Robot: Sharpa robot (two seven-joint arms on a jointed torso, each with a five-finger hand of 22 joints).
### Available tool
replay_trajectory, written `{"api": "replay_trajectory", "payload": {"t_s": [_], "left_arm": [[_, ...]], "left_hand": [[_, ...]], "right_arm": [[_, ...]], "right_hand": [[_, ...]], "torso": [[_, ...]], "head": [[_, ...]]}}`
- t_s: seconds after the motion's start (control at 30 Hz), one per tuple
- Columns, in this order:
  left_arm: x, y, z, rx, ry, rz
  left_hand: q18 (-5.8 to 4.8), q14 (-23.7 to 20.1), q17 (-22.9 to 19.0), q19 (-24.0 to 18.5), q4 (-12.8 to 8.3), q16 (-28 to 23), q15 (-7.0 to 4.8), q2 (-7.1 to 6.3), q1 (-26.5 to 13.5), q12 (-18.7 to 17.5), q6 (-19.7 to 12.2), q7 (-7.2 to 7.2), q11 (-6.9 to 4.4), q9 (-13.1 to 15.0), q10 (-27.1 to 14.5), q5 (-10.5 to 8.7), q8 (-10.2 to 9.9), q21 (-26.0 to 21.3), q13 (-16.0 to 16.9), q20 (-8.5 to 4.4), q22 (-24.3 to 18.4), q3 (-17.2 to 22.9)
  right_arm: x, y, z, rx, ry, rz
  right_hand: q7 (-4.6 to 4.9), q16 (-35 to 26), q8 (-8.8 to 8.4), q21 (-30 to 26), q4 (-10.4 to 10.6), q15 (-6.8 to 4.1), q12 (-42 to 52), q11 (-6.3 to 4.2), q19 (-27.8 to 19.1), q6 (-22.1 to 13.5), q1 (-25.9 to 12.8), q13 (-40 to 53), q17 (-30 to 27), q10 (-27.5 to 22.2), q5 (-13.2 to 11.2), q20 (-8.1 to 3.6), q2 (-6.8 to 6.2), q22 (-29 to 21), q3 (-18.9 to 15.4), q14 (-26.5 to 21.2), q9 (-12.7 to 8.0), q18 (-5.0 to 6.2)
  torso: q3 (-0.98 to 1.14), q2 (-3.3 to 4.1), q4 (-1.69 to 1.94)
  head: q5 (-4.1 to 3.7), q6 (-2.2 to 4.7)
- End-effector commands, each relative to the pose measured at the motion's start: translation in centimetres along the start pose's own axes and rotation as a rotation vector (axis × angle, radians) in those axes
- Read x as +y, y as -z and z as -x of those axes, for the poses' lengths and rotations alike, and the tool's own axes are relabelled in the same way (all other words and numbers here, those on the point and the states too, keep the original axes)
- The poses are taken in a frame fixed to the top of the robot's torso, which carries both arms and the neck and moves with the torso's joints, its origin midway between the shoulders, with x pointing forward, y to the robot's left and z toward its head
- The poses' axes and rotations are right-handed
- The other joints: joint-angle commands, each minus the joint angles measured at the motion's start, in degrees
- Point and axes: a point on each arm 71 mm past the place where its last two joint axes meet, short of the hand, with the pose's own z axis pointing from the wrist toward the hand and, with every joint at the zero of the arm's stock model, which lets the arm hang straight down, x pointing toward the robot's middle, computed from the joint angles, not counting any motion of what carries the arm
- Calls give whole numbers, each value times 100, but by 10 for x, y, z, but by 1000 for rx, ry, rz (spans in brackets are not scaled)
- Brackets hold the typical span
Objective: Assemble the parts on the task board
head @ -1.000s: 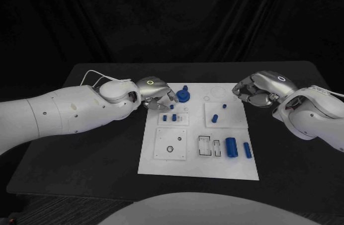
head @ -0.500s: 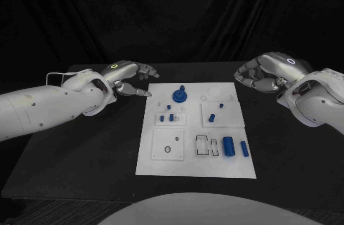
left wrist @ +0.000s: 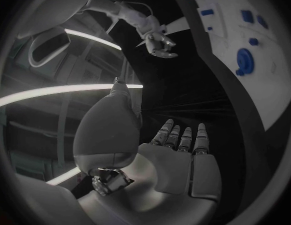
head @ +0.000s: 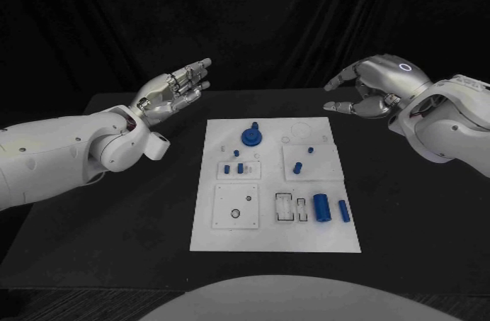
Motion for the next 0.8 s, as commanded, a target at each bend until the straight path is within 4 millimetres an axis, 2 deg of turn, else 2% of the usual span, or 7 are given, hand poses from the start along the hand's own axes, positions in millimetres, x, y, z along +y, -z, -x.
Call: {"api": "replay_trajectory", "payload": {"t_s": [0.03,0.13,0.27,0.4,0.57,0.67,0.8], "left_arm": [[-3,1,-11,-14,270,-105],[-1,3,-22,4,326,-110],[4,7,-33,21,378,-107],[6,9,-35,17,390,-108],[9,11,-37,5,388,-109],[10,11,-38,3,389,-106],[11,11,-39,2,390,-100]], "left_hand": [[58,4,-9,-33,-5,-20,-47,213,-30,-62,-82,-39,-71,-13,-114,-90,-28,-29,-67,-20,-336,146],[62,4,-9,-28,-14,-20,-64,412,-83,-78,-137,-207,-225,-19,-164,-94,-33,-38,-101,-29,-565,303],[94,4,-9,-16,-16,-20,-15,432,-96,-78,-181,-320,-252,-24,-170,-125,-37,-48,-107,56,-815,318],[148,4,-9,-2,-22,-20,-151,537,-148,-88,-193,-336,-305,-25,-185,-159,-39,-115,-116,46,-1686,375],[283,4,-9,-2,-22,-20,-479,628,-138,-93,-190,-372,-364,-25,-192,-131,-38,-115,-120,-196,-1686,433],[288,4,-9,-2,-30,-20,-497,805,-98,-93,-187,-367,-356,-26,-192,-74,-39,-115,-120,-231,-1686,511],[251,4,-9,-2,-45,-20,-403,1114,-35,-93,-162,-330,-331,-23,-192,37,-36,-115,-120,-184,-1686,593]], "right_arm": [[-1,0,-15,124,64,0],[0,0,-24,170,71,7],[1,2,-38,250,73,8],[1,1,-47,282,70,10],[2,0,-57,301,65,16],[3,-1,-62,307,61,21],[4,-2,-67,311,57,26]], "right_hand": [[-120,-47,-13,-79,17,-57,-82,14,-50,-178,197,-155,-45,-66,12,-28,30,737,-82,-55,-122,112],[-275,-56,11,-131,-39,-78,-88,-1,-52,-302,405,-288,-54,4,214,-65,88,736,-84,-62,-229,115],[-263,-45,73,-135,-164,-66,-32,-29,-32,-180,600,-376,-40,218,449,-62,148,746,-32,-52,-260,108],[-251,-75,103,-6,-226,-10,-49,-47,57,-94,681,-475,-108,466,542,-26,176,779,17,-5,-289,82],[-109,-112,144,-4,-142,0,-205,-43,139,105,545,-691,-121,724,409,-6,194,771,-13,90,-342,84],[-77,-111,140,-8,-118,-8,-240,-55,151,135,510,-745,-102,803,361,-11,203,769,-26,108,-364,84],[-71,-116,140,-22,-124,-27,-254,-82,157,173,528,-791,-94,944,359,-25,215,767,-16,121,-386,85]], "torso": [[-24,-5,11],[-84,-25,39],[-215,-70,106],[-289,-114,153],[-320,-152,178],[-360,-215,210],[-374,-274,222]], "head": [[-36,0],[-94,0],[-177,0],[-203,0],[-213,0],[-238,0],[-252,0]]}}
